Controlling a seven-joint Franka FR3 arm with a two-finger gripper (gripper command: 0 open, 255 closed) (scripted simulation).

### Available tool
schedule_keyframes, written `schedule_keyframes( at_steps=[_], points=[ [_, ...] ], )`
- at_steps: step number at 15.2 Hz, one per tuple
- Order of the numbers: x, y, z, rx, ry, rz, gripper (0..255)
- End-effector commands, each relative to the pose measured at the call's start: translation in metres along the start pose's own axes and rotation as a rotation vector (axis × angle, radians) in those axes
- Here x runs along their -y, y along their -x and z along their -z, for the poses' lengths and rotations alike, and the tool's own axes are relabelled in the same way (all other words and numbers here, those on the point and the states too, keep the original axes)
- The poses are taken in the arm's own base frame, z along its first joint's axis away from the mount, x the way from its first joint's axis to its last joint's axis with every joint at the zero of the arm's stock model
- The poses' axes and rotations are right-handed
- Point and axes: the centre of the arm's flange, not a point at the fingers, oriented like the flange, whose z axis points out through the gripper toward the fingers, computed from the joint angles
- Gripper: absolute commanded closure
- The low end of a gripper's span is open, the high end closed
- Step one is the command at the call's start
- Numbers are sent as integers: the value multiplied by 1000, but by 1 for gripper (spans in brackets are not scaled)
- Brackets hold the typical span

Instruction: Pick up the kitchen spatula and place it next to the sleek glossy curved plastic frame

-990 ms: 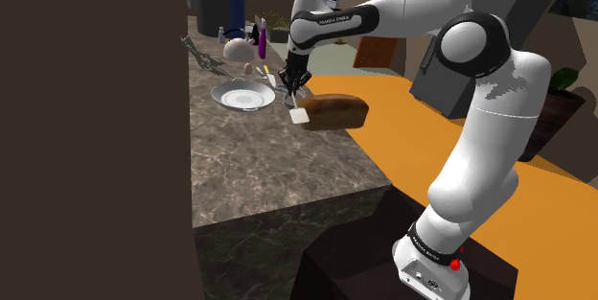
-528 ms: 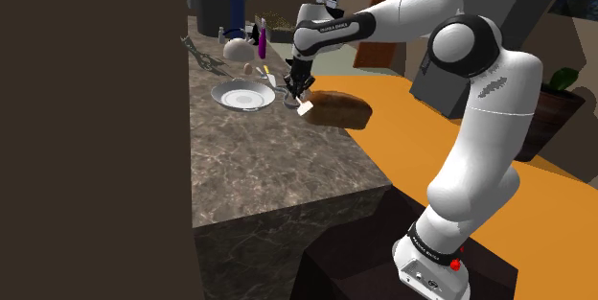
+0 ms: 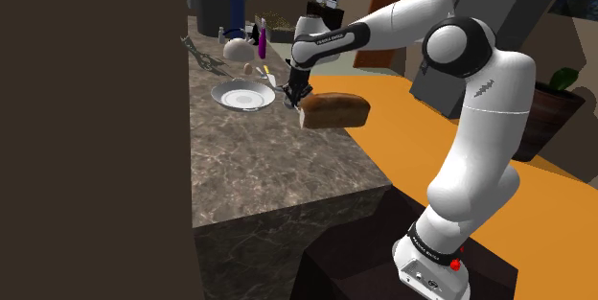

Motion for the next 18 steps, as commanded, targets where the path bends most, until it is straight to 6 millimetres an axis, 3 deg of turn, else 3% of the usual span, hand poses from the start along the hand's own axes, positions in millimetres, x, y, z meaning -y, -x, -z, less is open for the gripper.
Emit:
schedule_keyframes(
  at_steps=[1,6,14,15,18],
  points=[
    [-1,2,-15,7,2,0,255],
    [-1,4,-41,7,2,0,255],
    [-1,4,-41,7,2,0,255],
    [2,-4,-42,7,2,0,0],
    [8,-8,-44,7,3,1,0]
  ],
)
